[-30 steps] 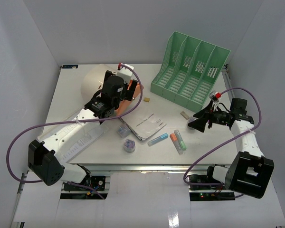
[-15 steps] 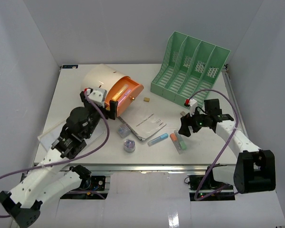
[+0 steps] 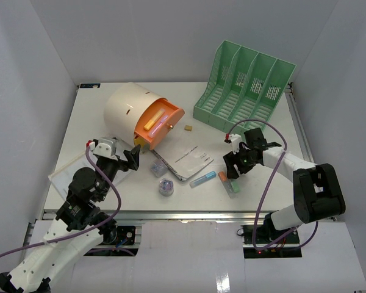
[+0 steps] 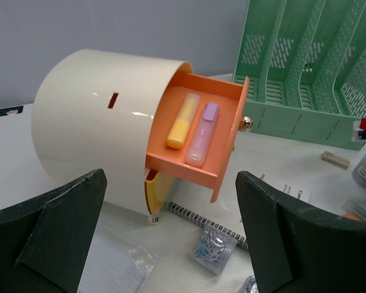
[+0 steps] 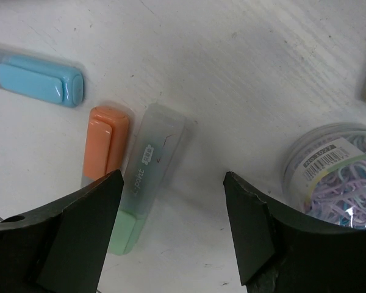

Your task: Organize the desk

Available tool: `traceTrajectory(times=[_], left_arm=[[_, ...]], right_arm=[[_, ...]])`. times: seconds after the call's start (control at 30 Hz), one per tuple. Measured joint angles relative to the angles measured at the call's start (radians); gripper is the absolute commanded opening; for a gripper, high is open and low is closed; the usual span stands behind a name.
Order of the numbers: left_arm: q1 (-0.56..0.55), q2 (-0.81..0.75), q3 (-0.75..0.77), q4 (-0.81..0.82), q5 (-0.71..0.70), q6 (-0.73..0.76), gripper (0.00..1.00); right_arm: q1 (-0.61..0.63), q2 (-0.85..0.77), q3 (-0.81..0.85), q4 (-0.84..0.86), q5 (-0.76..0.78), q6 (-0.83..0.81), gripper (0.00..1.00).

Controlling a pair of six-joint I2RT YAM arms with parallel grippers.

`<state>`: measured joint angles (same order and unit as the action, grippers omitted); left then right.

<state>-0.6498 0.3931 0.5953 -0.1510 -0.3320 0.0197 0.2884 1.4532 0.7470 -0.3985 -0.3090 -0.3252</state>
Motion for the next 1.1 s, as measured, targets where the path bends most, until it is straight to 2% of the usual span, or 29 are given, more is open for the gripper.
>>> traceTrajectory(times=[0.37, 0.57, 0.7, 0.83, 0.97, 1.1], left_arm=[[0.0, 0.023, 0.0, 0.002, 0.012, -0.002, 0.98], [0.0, 0.023, 0.0, 0.002, 0.017, -0.002, 0.98], [0.0, 0.023, 0.0, 0.002, 0.028, -0.002, 0.98], [0.0, 0.023, 0.0, 0.002, 0.035, -0.002, 0.98], [0.0, 0.023, 0.0, 0.002, 0.042, -0.002, 0.98], [0.0, 0.023, 0.0, 0.002, 0.045, -0.002, 0.98]], right_arm=[[0.071, 0.033, 0.017, 0.045, 0.119, 0.001, 0.57], [0.088, 0.035, 0.013, 0.066, 0.179, -0.009, 0.41], [0.089, 0.035, 0.01, 0.077, 0.198, -0.022, 0.25], [0.09, 0.036, 0.011, 0.079, 0.201, -0.033, 0.14], [0.093, 0.049, 0.04, 0.042, 0.19, -0.075, 0.11], [0.093, 0.08, 0.171, -0.061, 0.098, -0.148, 0.09]])
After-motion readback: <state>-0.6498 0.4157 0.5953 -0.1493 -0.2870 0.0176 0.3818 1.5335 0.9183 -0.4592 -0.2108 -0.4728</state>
